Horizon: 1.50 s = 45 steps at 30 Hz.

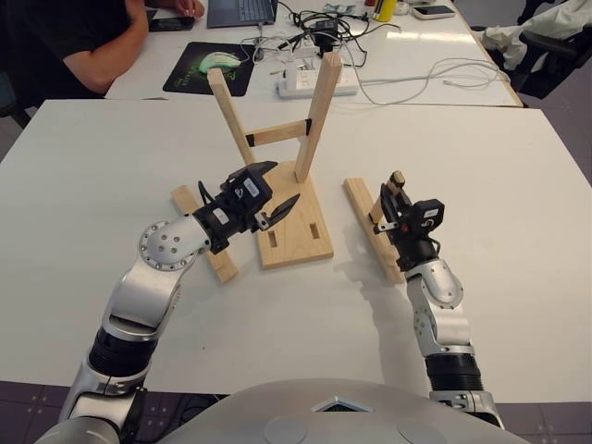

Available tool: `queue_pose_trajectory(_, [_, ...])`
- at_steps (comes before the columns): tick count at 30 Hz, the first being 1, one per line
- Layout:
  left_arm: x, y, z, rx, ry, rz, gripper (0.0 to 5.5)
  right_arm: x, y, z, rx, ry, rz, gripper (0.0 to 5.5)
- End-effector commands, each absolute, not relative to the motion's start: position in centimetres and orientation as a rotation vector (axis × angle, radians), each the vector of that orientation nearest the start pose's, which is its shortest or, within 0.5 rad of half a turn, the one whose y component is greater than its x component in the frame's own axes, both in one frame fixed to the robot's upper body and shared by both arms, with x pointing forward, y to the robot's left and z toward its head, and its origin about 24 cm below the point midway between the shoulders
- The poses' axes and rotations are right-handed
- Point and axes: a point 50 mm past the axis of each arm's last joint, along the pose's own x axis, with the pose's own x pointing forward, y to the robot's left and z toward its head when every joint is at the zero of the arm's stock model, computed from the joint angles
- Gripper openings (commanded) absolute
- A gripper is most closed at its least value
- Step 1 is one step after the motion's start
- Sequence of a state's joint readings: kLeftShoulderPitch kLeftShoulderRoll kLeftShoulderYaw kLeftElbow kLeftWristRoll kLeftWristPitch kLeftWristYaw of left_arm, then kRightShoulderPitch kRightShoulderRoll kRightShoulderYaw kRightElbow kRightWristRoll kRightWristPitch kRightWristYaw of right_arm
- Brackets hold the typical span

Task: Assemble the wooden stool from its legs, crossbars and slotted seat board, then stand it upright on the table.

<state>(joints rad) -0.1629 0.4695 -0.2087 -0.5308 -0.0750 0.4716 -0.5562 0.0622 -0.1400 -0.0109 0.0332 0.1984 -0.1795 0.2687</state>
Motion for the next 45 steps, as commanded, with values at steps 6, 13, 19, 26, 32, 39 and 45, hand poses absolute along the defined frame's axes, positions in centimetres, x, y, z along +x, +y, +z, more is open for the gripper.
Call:
queue_pose_trajectory(6, [24.3, 12.4, 14.0, 0.471, -0.049, -0.813, 3.28, 22.8, -17.0, 0.6, 0.03, 0.134, 0.213, 0.42])
queue_pose_trajectory(13, [24.5, 12.4, 13.9, 0.478, -0.046, -0.828, 3.28, 22.9, -16.8, 1.6, 0.021, 0.078, 0.204, 0.42])
queue_pose_trajectory(19, [24.8, 12.5, 14.0, 0.487, -0.049, -0.848, 3.28, 22.8, -16.4, 1.9, 0.037, 0.06, 0.192, 1.26])
queue_pose_trajectory(26, [24.9, 12.5, 13.9, 0.495, -0.048, -0.864, 3.28, 23.3, -16.0, 4.0, 0.065, -0.026, 0.182, 2.24])
queue_pose_trajectory(32, [24.9, 12.5, 13.9, 0.493, -0.054, -0.856, 3.28, 24.4, -15.7, 6.2, 0.08, -0.077, 0.198, 3.11])
queue_pose_trajectory(39, [24.7, 12.5, 13.6, 0.481, -0.055, -0.82, 3.28, 26.0, -15.2, 11.8, 0.096, -0.195, 0.268, 3.67])
queue_pose_trajectory(45, [24.2, 12.6, 13.2, 0.462, -0.055, -0.758, 3.28, 27.6, -15.3, 17.6, 0.119, -0.301, 0.325, 3.67])
